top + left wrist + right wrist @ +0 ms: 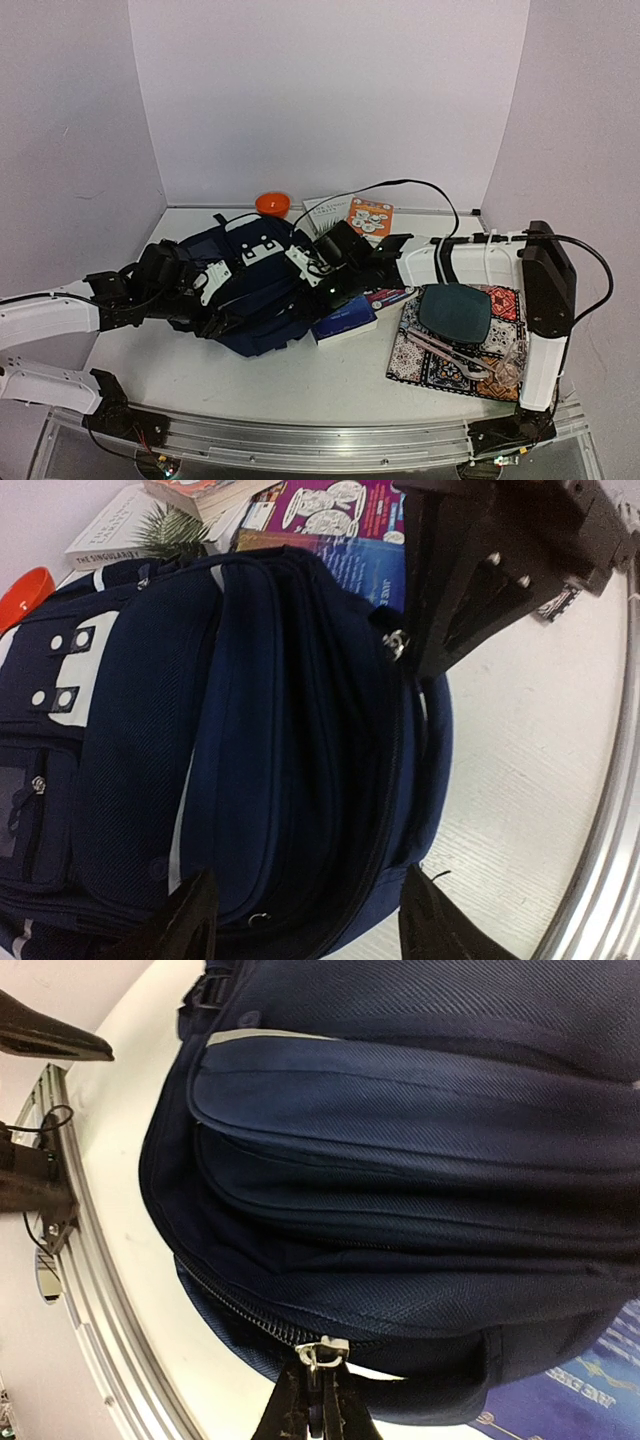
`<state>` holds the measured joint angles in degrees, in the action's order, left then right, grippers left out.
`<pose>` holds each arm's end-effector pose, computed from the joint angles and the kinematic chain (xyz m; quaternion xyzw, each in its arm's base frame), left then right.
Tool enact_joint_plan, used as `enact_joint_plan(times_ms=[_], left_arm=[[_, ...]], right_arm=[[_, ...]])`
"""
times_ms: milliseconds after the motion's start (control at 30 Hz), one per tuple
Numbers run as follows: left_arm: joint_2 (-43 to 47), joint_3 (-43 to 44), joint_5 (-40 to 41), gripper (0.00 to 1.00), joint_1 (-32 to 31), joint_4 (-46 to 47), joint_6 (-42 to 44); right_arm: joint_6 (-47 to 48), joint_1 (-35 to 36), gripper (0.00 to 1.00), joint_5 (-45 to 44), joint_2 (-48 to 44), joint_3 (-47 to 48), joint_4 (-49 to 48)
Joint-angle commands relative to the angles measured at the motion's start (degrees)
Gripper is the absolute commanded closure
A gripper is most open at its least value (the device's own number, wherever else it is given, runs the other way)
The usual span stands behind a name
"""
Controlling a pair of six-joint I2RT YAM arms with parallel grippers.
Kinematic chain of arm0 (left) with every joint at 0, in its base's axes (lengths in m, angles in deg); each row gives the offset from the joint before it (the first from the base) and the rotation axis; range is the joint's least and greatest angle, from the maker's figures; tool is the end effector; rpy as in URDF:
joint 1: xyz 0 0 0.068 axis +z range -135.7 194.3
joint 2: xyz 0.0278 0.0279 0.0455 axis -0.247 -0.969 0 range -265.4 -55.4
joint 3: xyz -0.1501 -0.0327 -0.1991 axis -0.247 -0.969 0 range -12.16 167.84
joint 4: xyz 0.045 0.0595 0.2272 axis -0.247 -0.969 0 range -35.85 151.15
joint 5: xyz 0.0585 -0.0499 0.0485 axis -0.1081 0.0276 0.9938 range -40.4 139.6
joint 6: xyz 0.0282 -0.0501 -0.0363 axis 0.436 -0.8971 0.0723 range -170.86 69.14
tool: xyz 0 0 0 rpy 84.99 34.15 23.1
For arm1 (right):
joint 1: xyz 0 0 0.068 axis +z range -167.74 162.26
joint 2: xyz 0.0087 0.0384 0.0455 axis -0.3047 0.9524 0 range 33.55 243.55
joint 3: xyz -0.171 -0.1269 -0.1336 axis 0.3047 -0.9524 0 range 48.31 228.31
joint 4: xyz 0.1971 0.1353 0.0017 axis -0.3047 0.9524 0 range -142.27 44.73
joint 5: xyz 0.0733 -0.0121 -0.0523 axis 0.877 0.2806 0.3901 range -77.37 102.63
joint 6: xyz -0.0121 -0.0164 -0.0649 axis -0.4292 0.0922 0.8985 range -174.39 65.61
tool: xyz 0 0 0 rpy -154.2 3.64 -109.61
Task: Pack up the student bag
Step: Unzip the largest pocket of the student bag, then hold the largest pocket of the student bag.
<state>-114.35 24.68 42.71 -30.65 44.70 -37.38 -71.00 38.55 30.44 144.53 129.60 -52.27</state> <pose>0.1531 -0.1621 0.2132 0.4617 0.7722 -0.1696 0.4022 0.2289 0.3734 0.2195 -0.3631 0.7772 0.4025 0.3196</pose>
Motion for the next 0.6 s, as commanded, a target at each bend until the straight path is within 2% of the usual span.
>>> enact_joint_plan(times_ms=[0, 167, 400, 500, 567], left_arm=[[0.19, 3.93, -6.82, 0.35, -0.49, 0.94, 0.02], [-5.62, 3.99, -8.01, 0.33, -1.2, 3.7, 0.56], [-13.03, 8.58, -11.06, 0.35, -1.48, 7.31, 4.02], [-16.44, 10.16, -12.37, 0.42, -1.52, 7.61, 4.97], [-18.05, 10.86, -13.4, 0.52, -1.55, 7.65, 5.08]], right_arm=[[-1.57, 1.08, 1.0, 2.76, 0.48, 5.54, -2.72], [-1.75, 1.34, 1.0, 3.36, 1.31, 6.9, -2.98], [-1.76, 1.64, 1.0, 3.81, 1.69, 7.33, -2.98], [-1.43, 1.64, 1.0, 3.81, 1.32, 7.14, -2.99], [-0.67, 1.72, 1.0, 3.39, 0.93, 6.75, -3.0]])
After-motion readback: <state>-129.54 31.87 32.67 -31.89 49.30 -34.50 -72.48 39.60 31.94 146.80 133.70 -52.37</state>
